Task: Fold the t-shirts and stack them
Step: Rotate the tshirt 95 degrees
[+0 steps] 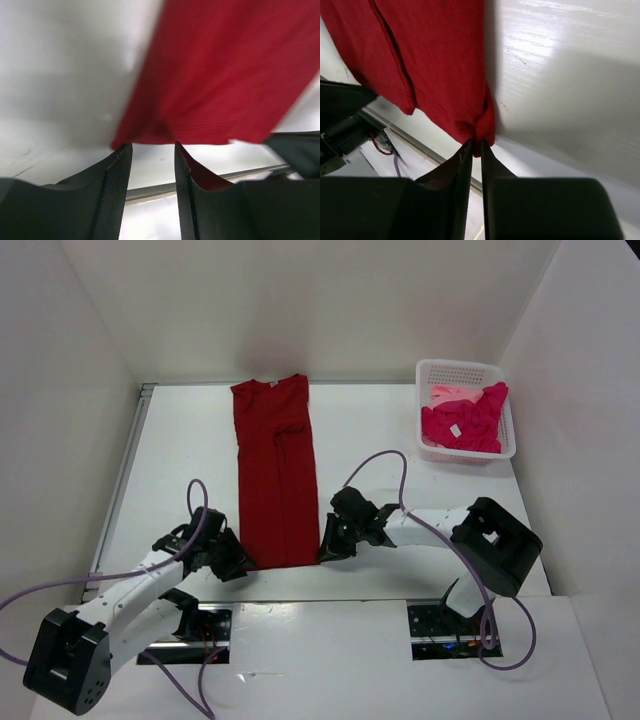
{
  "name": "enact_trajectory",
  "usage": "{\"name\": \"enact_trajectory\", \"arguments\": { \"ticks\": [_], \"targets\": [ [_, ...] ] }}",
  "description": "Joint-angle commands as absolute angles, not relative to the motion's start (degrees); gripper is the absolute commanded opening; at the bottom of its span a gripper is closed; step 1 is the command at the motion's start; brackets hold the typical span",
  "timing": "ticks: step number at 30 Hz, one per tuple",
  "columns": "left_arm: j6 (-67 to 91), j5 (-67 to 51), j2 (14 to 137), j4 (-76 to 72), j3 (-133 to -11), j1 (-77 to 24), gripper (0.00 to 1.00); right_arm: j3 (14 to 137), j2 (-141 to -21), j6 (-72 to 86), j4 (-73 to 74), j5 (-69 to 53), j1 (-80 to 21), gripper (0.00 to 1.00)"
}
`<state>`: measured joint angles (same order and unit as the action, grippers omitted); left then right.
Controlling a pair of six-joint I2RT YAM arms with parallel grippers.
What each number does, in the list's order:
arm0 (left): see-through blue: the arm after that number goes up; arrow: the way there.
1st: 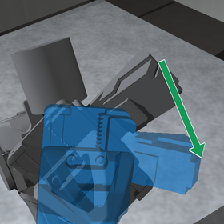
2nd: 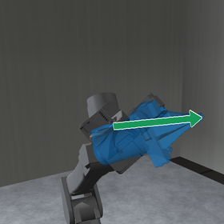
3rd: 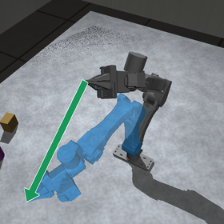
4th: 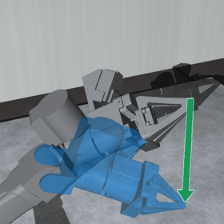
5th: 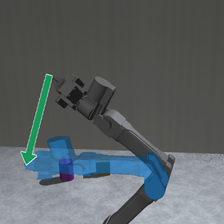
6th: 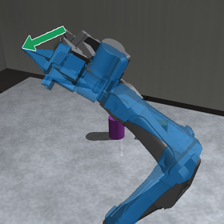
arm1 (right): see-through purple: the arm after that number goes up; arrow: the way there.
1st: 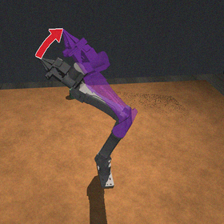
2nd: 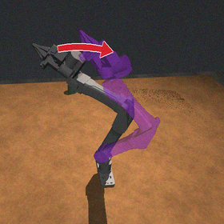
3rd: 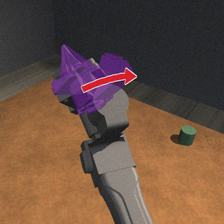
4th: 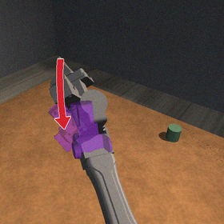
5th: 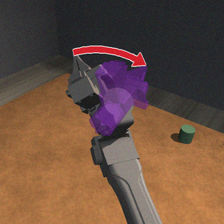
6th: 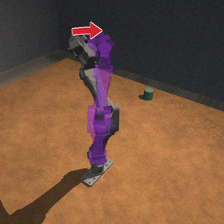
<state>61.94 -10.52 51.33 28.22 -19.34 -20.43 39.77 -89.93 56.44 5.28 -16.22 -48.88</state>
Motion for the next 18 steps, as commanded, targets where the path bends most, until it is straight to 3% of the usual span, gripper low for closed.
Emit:
{"name": "enact_trajectory", "arguments": {
  "ticks": [1, 11, 18],
  "targets": [
    [64.4, -8.0, 50.2, 27.0, -18.7, -23.3, 0.47, 40.6, -88.3, 55.3, 7.2, -13.1, -48.0, 0.04],
    [65.5, -7.4, 47.4, 28.0, -18.4, -25.9, 0.47, 31.3, -73.1, 57.7, 14.1, -9.0, -45.8, 0.0],
    [66.5, -9.5, 47.4, 24.6, -16.0, -25.9, 0.48, 27.9, -69.8, 59.0, 14.2, -11.2, -45.5, 0.0]
  ]
}}
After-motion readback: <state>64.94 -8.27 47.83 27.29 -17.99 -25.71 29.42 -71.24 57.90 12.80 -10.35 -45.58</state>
